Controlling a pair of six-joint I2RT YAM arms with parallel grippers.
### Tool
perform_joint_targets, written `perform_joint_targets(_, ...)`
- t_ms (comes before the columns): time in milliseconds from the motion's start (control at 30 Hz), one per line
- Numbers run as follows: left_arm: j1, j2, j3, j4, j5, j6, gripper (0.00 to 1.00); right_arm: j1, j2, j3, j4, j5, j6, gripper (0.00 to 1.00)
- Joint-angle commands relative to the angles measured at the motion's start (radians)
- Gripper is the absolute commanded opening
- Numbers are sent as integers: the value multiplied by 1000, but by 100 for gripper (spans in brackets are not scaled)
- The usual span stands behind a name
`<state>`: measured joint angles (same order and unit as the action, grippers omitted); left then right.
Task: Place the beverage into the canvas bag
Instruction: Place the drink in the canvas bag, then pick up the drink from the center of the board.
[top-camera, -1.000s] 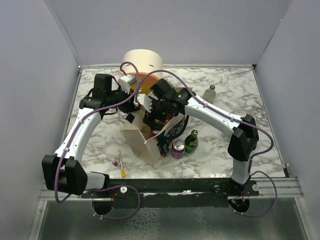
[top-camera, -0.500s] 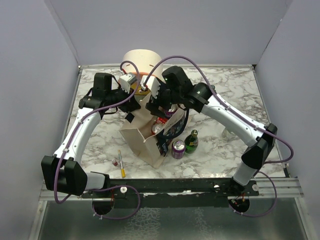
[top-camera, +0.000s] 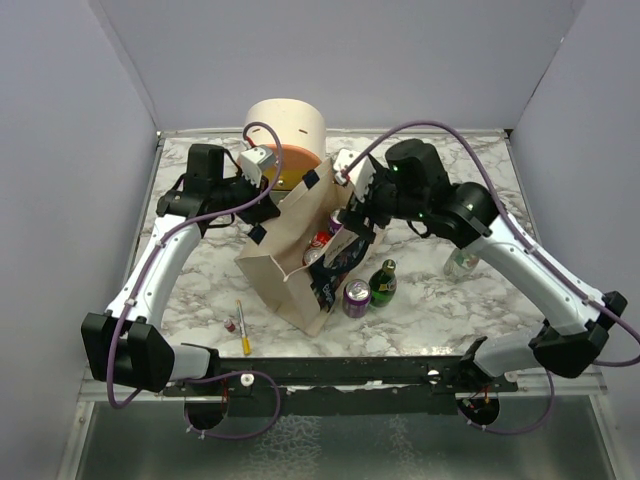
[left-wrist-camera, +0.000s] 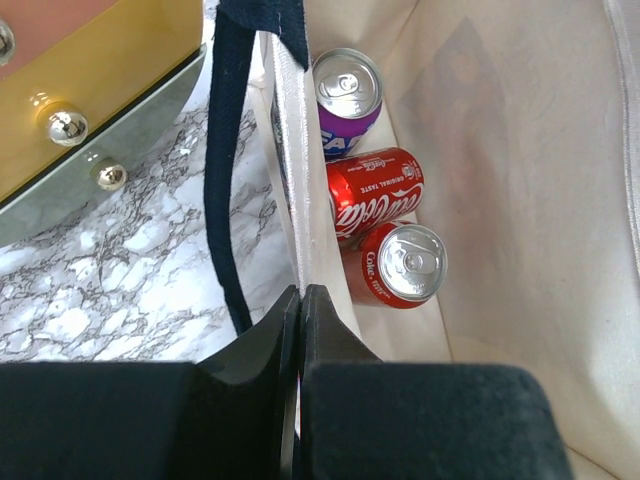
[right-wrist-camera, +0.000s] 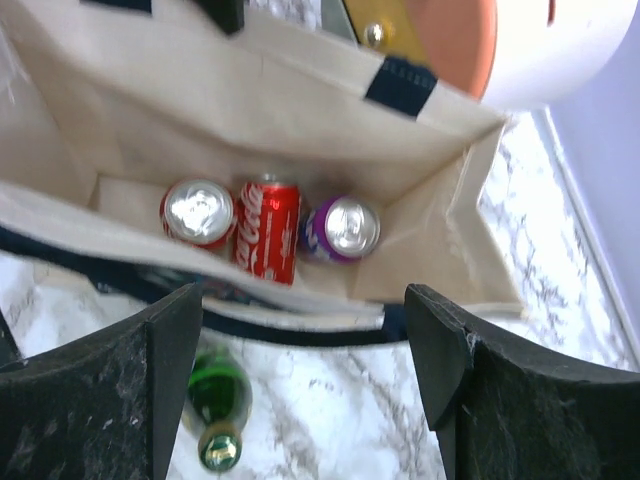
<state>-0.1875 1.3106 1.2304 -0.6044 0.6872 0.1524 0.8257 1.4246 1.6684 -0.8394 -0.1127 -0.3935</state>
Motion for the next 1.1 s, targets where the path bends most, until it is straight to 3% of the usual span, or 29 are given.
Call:
perform_joint_targets(0, -11, -24, 44, 31, 17, 2, 0, -16, -110, -120, -88, 62, -11, 80)
perform_joint_targets(400, -49, -24, 20, 55, 87, -23, 0, -94, -262, -373, -253, -83, 8, 78)
perform_joint_targets(667, -52, -43, -4, 53, 95, -23, 0, -106, -240, -494, -188, -114, 41, 78)
perform_joint_targets(1067, -52, -51, -13, 51, 102, -13, 0, -147, -158, -486, -106, -147, 61, 70)
